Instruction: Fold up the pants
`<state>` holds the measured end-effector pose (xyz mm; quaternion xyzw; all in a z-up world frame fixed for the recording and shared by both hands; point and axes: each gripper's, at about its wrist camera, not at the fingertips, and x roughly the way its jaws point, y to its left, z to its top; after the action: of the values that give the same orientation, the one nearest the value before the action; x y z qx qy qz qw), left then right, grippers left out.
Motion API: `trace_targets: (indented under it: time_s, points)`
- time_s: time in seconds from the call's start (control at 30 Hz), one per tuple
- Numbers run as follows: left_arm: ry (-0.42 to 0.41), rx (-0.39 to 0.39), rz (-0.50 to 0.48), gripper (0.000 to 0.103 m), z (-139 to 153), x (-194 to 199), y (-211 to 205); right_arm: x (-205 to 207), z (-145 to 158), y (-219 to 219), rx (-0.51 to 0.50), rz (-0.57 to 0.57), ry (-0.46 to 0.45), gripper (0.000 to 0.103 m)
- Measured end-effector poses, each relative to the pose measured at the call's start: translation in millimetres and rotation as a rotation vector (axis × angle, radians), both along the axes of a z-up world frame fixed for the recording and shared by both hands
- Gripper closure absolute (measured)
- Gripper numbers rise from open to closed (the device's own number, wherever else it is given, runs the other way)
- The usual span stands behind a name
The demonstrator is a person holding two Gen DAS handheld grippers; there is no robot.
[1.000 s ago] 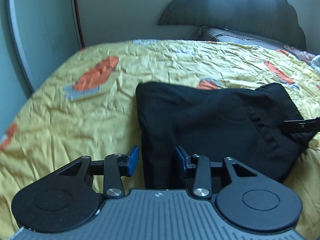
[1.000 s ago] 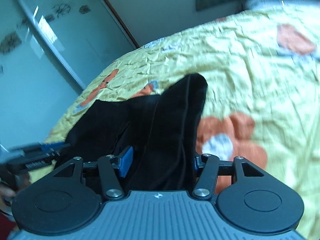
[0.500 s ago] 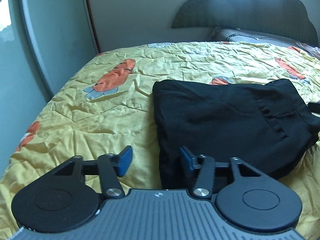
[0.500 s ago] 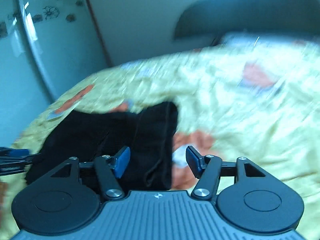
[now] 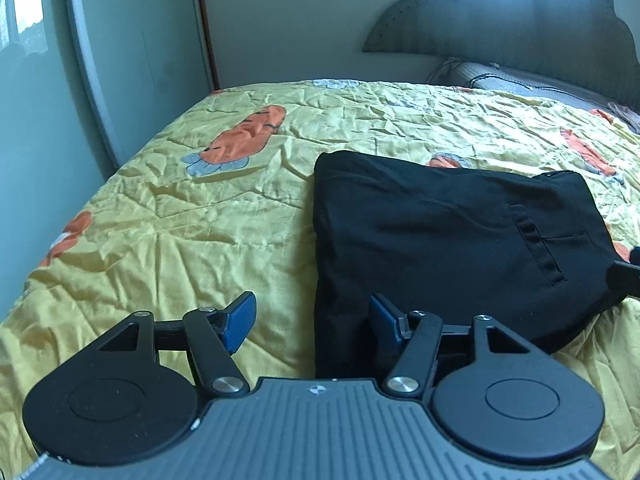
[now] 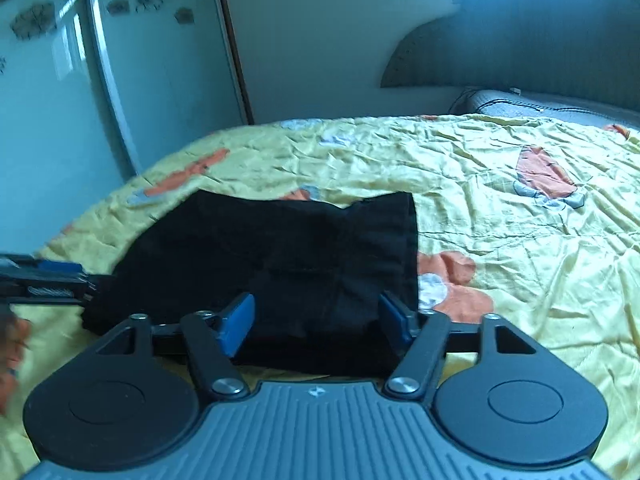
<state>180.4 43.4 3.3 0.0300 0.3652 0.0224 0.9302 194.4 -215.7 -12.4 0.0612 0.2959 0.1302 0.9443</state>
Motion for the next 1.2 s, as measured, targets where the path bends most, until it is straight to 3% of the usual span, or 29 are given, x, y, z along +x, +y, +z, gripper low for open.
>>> trace_targets:
  time_s: [0.13,0.37,0.5,0.73,0.83,0.9,0.97,1.0,1.13,1.2]
  points:
    - [0.014,-0.056,0.014,0.035,2.3,-10.3,0.7,-16.2,2.1,4.7,0.000,0.029,0.011,0.024]
    - [0.018,-0.073,0.011,0.028,4.3,-30.1,-3.1,-28.4,-5.5,13.6,0.017,0.002,0.071,0.020]
    - [0.041,-0.075,0.002,0.025,0.6,-40.4,-6.3,-37.4,-7.8,21.6,-0.001,0.000,0.120,0.006]
    - [0.089,-0.074,-0.019,0.024,-17.6,-56.8,-17.2,-64.0,-3.7,42.4,-0.048,0.008,0.203,0.005]
    - [0.096,-0.081,-0.019,0.022,-23.2,-61.5,-18.5,-72.4,2.2,38.5,0.099,0.013,0.341,0.005]
    - [0.087,-0.073,-0.018,0.022,-23.1,-63.7,-19.8,-77.7,6.8,28.3,0.325,0.066,0.442,0.005]
    - [0.084,-0.075,-0.019,0.021,-22.2,-64.9,-20.7,-81.5,10.5,18.5,0.513,0.138,0.452,0.004]
    - [0.084,-0.079,-0.019,0.021,-21.9,-65.3,-21.0,-82.8,12.6,18.0,0.510,0.130,0.432,0.000]
    - [0.070,-0.079,-0.012,0.021,-21.8,-69.6,-23.5,-79.0,7.3,34.6,0.165,-0.038,0.327,0.000]
    - [0.058,-0.076,-0.006,0.021,-22.2,-71.4,-24.9,-76.7,-4.2,42.5,0.058,-0.073,0.271,0.000]
